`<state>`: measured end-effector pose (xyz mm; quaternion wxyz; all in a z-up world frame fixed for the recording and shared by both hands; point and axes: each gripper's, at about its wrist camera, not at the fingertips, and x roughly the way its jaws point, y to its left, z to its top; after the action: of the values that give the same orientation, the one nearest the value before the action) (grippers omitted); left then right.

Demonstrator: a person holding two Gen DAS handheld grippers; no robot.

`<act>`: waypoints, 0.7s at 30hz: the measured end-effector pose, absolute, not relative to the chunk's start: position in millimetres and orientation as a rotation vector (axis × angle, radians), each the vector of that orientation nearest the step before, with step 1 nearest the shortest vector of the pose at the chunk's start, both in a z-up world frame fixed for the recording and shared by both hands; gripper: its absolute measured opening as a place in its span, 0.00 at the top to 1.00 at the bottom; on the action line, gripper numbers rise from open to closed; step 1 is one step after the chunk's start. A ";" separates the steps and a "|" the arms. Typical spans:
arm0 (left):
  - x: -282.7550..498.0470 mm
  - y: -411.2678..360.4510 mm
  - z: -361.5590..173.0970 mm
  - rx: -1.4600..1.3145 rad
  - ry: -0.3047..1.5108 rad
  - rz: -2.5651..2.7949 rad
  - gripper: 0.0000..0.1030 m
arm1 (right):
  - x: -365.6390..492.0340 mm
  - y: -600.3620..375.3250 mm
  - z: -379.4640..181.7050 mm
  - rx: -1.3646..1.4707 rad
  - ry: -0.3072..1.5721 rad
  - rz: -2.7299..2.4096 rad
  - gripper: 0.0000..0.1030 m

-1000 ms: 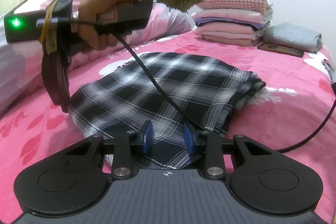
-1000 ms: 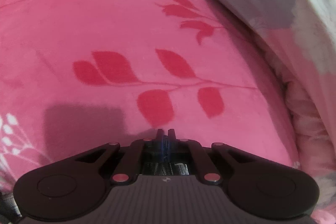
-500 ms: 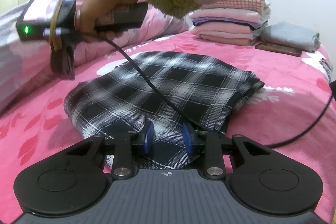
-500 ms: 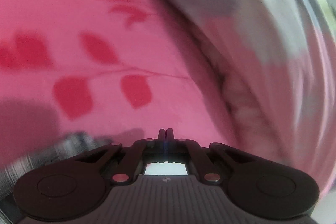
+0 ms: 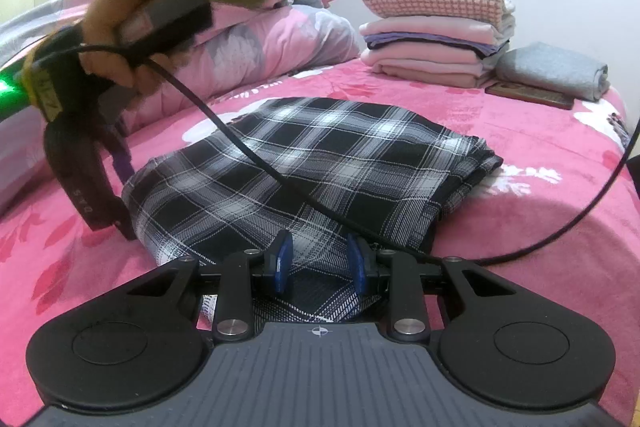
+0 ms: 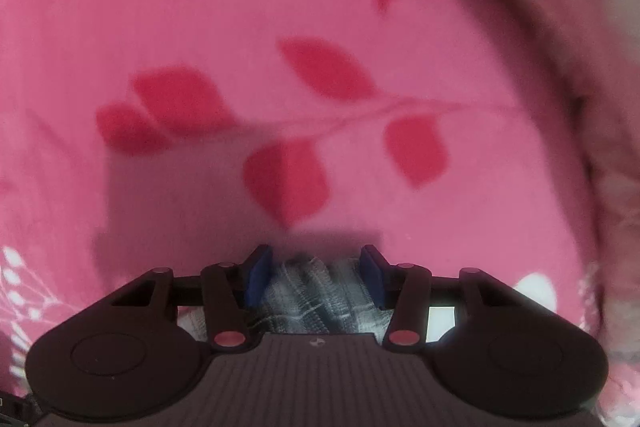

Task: Fold clothes

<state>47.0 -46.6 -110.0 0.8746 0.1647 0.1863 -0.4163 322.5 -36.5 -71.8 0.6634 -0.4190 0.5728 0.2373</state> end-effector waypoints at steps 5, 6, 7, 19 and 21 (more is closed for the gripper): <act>48.0 -46.0 -109.9 0.338 0.393 -0.872 0.72 | 321.5 -24.3 -74.6 -1.082 1.343 0.477 0.76; 48.1 -46.0 -109.9 0.337 0.394 -0.872 0.72 | 318.9 -22.6 -75.9 -1.129 1.346 0.459 0.77; 48.2 -45.9 -109.9 0.335 0.395 -0.872 0.72 | 316.4 -21.2 -77.4 -1.178 1.349 0.440 0.78; 50.0 -45.8 -109.2 0.331 0.399 -0.880 0.72 | 319.5 -24.0 -116.1 -1.644 1.212 0.199 0.93; 49.9 -46.1 -109.1 0.330 0.399 -0.880 0.72 | 329.2 -27.2 -93.7 -1.541 1.086 0.146 0.93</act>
<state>49.9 -46.1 -109.1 0.8725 0.1579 0.1912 -0.4211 329.2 -27.2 -93.7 0.5855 -0.6607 0.4655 0.0625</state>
